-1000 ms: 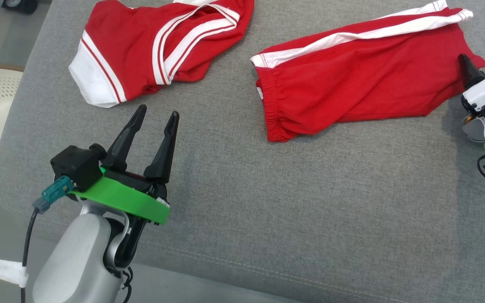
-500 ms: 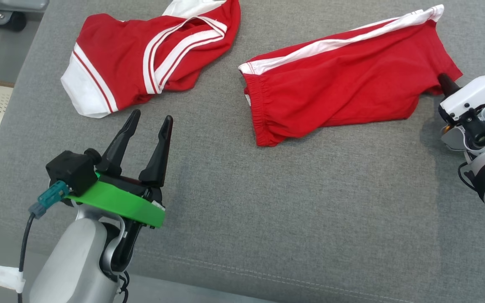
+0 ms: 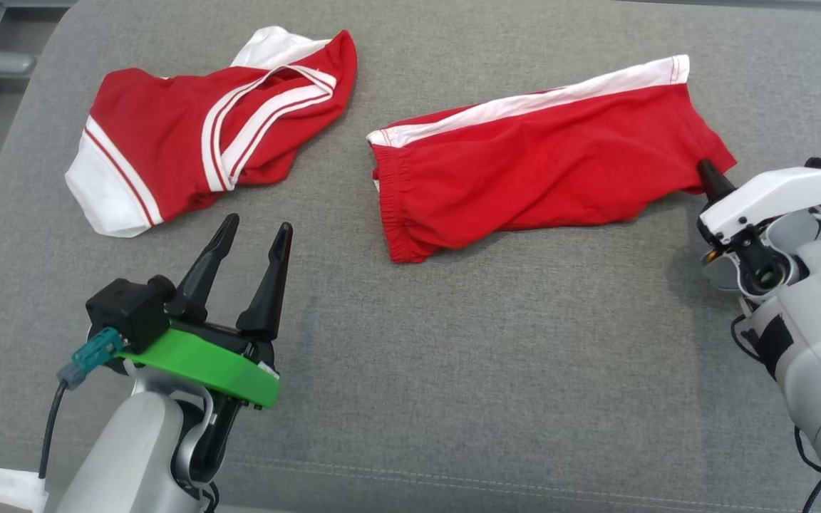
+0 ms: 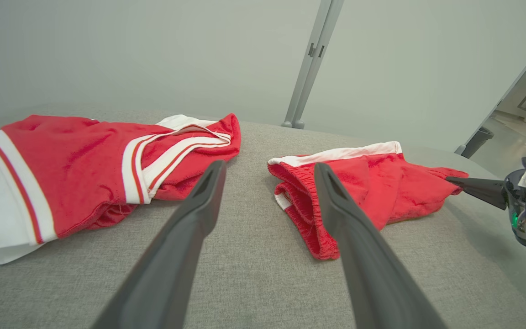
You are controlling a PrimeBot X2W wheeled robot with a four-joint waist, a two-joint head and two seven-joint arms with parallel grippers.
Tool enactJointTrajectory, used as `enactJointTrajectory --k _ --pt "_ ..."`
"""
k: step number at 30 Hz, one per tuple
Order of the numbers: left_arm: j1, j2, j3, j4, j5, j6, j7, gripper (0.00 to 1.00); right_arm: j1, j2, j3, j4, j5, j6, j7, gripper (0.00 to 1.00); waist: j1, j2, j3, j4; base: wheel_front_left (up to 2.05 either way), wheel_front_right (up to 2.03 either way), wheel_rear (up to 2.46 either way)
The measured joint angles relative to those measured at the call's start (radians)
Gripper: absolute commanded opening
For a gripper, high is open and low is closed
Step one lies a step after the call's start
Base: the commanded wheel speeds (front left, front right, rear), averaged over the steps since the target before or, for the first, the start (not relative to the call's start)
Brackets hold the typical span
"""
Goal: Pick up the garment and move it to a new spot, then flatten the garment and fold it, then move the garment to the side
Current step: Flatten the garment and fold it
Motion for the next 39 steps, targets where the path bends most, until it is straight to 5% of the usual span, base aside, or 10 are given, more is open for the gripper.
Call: enactJointTrajectory --k 26,28,29,39 --pt "0.093 0.002 -0.001 0.021 0.001 -0.002 0.0 1.0 0.253 0.04 0.071 -0.16 0.022 0.009 -0.063 0.0 0.0 0.0 -0.144 -0.173 0.0 0.0 0.0" --pt "0.093 0.001 -0.004 0.021 0.001 -0.002 0.0 1.0 0.268 0.035 0.073 -0.161 0.025 0.009 -0.069 0.47 0.0 0.0 -0.15 -0.179 0.0 0.0 0.0" --pt "0.094 0.001 -0.005 0.021 0.001 -0.002 0.0 1.0 0.274 0.033 0.074 -0.161 0.025 0.009 -0.072 0.99 0.0 0.0 -0.152 -0.181 0.0 0.0 0.0" --pt "0.099 0.001 -0.005 0.021 0.001 -0.002 0.0 1.0 0.293 -0.002 0.089 -0.189 0.009 0.009 -0.132 1.0 0.0 0.0 -0.165 -0.189 0.0 0.0 0.0"
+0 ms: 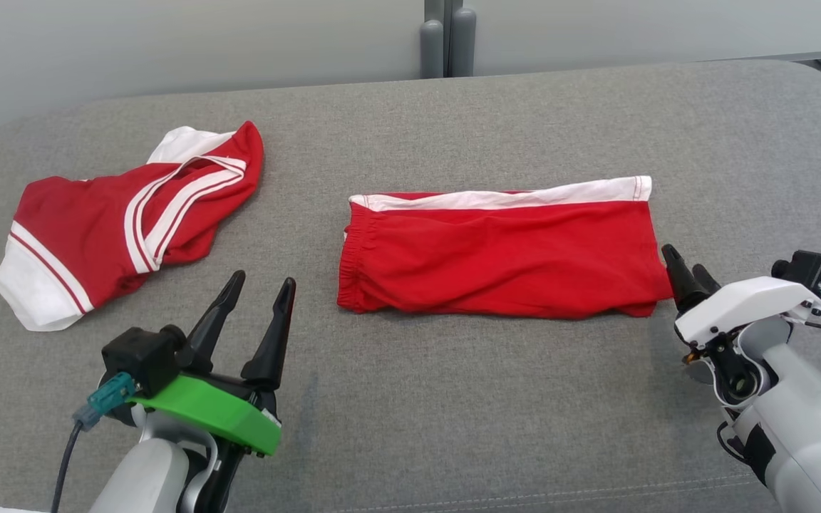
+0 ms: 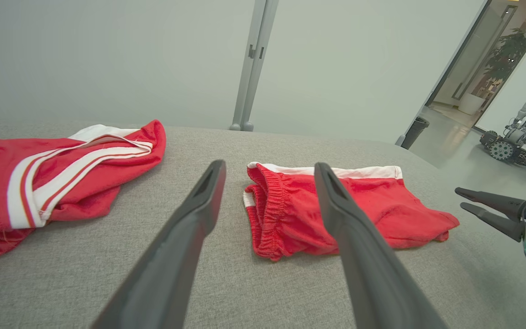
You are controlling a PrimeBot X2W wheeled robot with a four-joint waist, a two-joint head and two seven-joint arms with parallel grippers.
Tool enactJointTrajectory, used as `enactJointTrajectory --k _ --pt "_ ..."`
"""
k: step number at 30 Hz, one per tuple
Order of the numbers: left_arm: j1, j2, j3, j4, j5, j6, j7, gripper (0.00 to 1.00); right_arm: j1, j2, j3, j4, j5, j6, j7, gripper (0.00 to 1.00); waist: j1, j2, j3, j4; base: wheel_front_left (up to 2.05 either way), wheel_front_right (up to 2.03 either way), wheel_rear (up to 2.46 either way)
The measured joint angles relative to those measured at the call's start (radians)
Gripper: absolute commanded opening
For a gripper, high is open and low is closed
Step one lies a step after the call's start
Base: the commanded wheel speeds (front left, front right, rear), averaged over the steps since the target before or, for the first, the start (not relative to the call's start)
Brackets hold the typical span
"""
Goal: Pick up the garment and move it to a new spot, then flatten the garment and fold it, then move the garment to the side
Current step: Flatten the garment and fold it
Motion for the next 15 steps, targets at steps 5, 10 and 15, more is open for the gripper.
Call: enactJointTrajectory --k 5,10,15 --pt "0.021 0.002 0.024 -0.004 0.0 0.005 0.0 1.0 0.0 -0.026 0.02 -0.038 -0.046 0.0 -0.047 1.0 0.0 0.0 -0.003 -0.012 0.0 0.0 0.0" --pt "0.024 0.003 0.05 -0.015 0.0 0.013 0.0 1.0 0.0 -0.055 0.043 -0.094 -0.107 0.0 -0.08 1.0 0.0 0.0 -0.009 -0.028 0.0 0.0 0.0" --pt "0.027 0.003 0.075 -0.021 0.0 0.023 0.0 1.0 0.0 -0.077 0.055 -0.167 -0.17 0.0 -0.095 1.0 0.0 0.0 -0.015 -0.037 0.0 0.0 0.0"
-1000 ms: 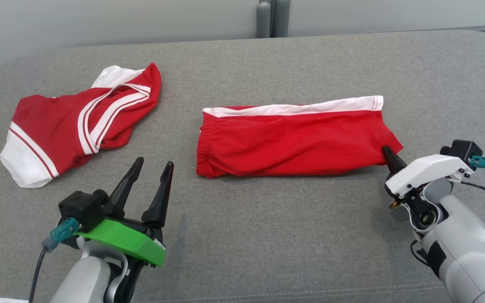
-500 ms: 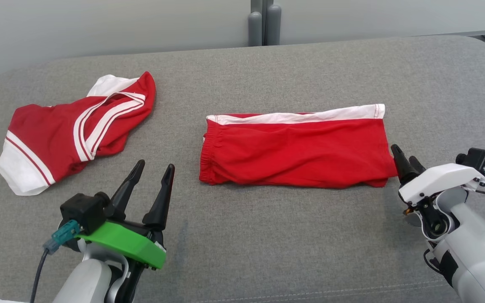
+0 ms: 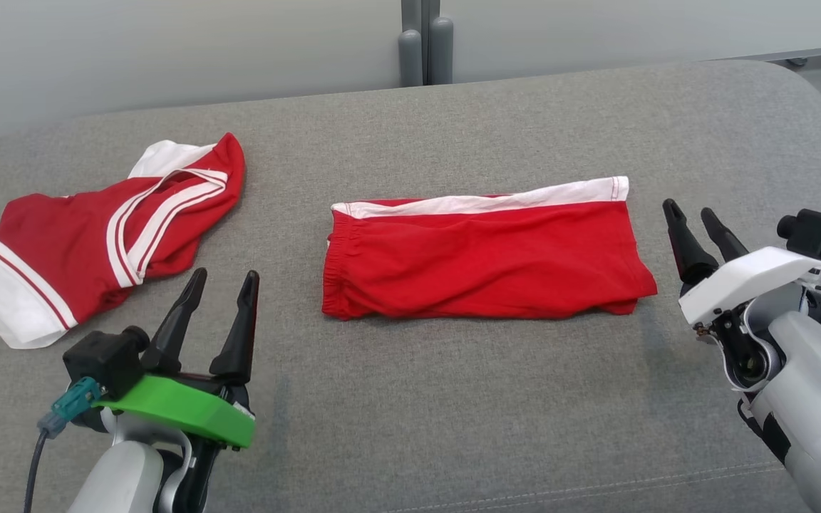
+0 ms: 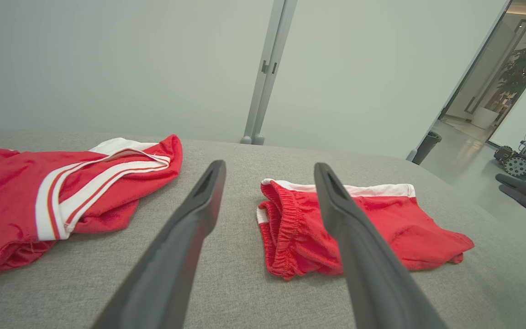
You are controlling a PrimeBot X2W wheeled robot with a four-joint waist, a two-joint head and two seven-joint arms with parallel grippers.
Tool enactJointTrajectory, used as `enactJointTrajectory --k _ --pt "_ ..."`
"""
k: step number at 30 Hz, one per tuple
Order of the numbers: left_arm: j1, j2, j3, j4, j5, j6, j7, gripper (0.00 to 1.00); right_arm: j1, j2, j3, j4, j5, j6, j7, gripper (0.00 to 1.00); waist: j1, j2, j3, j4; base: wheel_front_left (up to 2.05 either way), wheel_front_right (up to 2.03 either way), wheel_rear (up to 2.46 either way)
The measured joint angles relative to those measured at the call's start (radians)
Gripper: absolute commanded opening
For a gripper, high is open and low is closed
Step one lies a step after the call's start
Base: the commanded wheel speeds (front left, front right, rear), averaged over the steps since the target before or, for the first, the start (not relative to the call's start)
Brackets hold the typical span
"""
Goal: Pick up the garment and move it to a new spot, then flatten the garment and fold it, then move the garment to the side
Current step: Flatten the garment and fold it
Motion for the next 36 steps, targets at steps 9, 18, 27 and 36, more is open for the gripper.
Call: enactJointTrajectory --k 9,18,27,36 --pt "0.021 0.001 0.053 -0.008 0.011 0.03 0.0 1.0 0.001 -0.042 -0.059 -0.193 -0.164 -0.003 -0.003 1.0 0.0 0.0 -0.006 -0.004 0.0 0.0 0.0" --pt "0.052 -0.002 0.123 -0.037 0.027 0.06 0.0 1.0 0.11 -0.037 -0.16 -0.371 -0.308 -0.068 -0.003 1.0 0.0 0.0 -0.008 -0.006 0.0 0.0 0.0" --pt "0.073 -0.005 0.171 -0.077 0.078 0.071 0.0 1.0 0.223 -0.002 -0.231 -0.551 -0.434 -0.11 -0.003 1.0 0.0 0.0 -0.008 -0.014 0.0 0.0 0.0" --pt "0.093 -0.03 0.192 -0.092 0.124 0.079 0.0 1.0 0.338 0.031 -0.255 -0.63 -0.505 -0.134 -0.003 1.0 0.0 0.0 -0.011 -0.014 0.0 0.0 0.0"
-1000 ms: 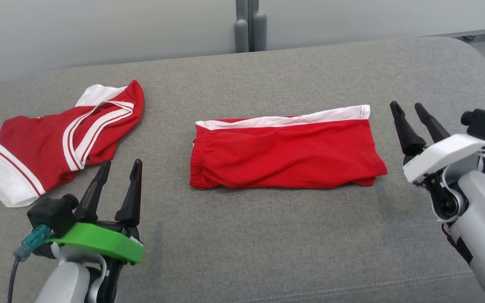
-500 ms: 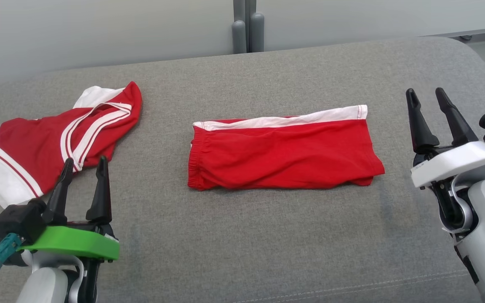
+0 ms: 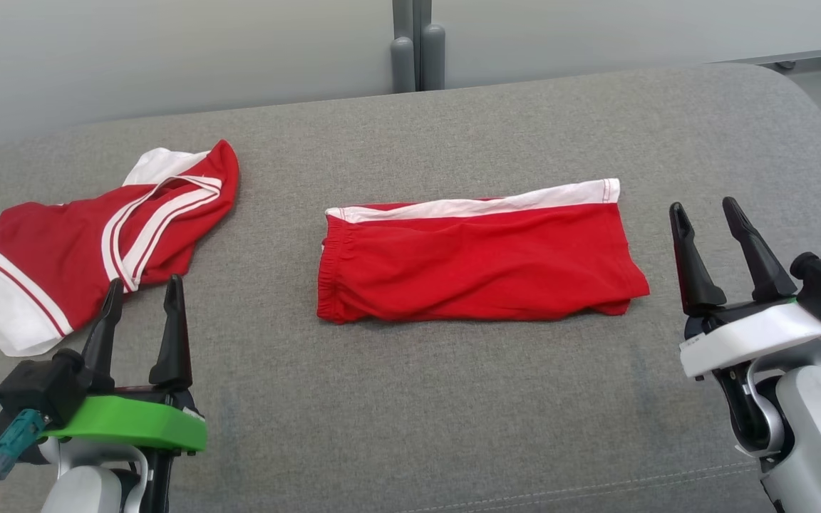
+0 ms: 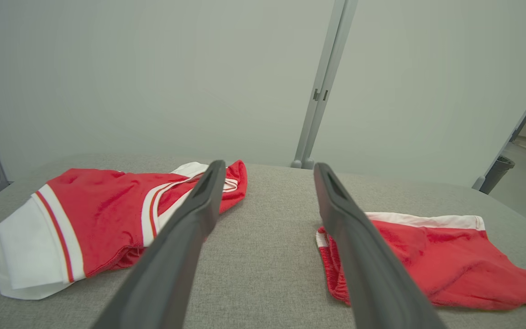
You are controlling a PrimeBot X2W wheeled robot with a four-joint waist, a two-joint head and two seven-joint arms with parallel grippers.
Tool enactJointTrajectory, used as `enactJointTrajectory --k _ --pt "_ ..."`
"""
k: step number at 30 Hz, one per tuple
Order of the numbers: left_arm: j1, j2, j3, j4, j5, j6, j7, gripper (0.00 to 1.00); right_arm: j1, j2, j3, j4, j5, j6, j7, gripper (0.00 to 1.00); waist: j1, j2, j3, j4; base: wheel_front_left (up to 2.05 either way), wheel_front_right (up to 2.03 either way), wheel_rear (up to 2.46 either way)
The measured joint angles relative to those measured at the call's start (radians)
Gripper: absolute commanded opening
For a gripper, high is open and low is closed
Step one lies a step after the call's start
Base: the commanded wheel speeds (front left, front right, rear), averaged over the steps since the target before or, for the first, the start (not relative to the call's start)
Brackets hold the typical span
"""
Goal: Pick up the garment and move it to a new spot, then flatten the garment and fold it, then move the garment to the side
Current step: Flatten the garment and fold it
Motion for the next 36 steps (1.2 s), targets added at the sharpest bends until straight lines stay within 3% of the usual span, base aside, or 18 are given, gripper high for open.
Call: enactJointTrajectory --k 15,36 --pt "0.023 -0.03 0.019 -0.006 0.027 -0.011 0.0 1.0 0.091 0.028 -0.066 -0.088 -0.057 -0.009 0.0 1.0 0.0 0.0 0.003 0.008 0.0 0.0 0.0" --pt "0.027 -0.047 0.038 -0.007 0.062 -0.044 0.0 1.0 0.139 0.063 -0.136 -0.081 -0.081 0.001 0.0 1.0 0.0 0.0 0.011 0.019 0.0 0.0 0.0"
